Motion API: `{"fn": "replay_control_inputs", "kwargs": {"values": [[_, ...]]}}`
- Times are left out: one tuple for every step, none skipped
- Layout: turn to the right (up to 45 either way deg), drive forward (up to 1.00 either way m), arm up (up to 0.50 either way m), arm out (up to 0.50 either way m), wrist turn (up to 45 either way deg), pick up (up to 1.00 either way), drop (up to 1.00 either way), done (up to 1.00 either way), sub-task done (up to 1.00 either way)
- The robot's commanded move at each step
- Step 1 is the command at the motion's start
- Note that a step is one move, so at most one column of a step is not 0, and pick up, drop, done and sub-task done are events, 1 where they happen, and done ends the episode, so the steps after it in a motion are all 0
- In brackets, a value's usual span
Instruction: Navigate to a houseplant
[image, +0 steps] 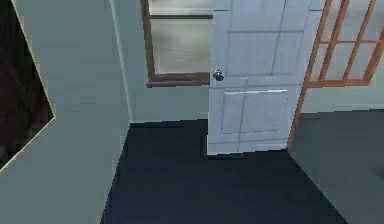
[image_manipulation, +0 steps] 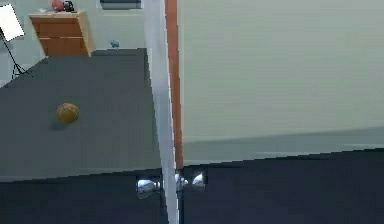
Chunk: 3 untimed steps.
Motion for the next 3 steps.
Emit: {"fn": "replay_control_inputs", "kwargs": {"values": [[39.0,0.00,0.00,0.00,0.0,0.00,0.00,0.00,0.00],[0.0,0.95,0.00,0.00,0.0,0.00,0.00,0.00,0.00],[39.0,0.00,0.00,0.00,0.0,0.00,0.00,0.00,0.00]]}}
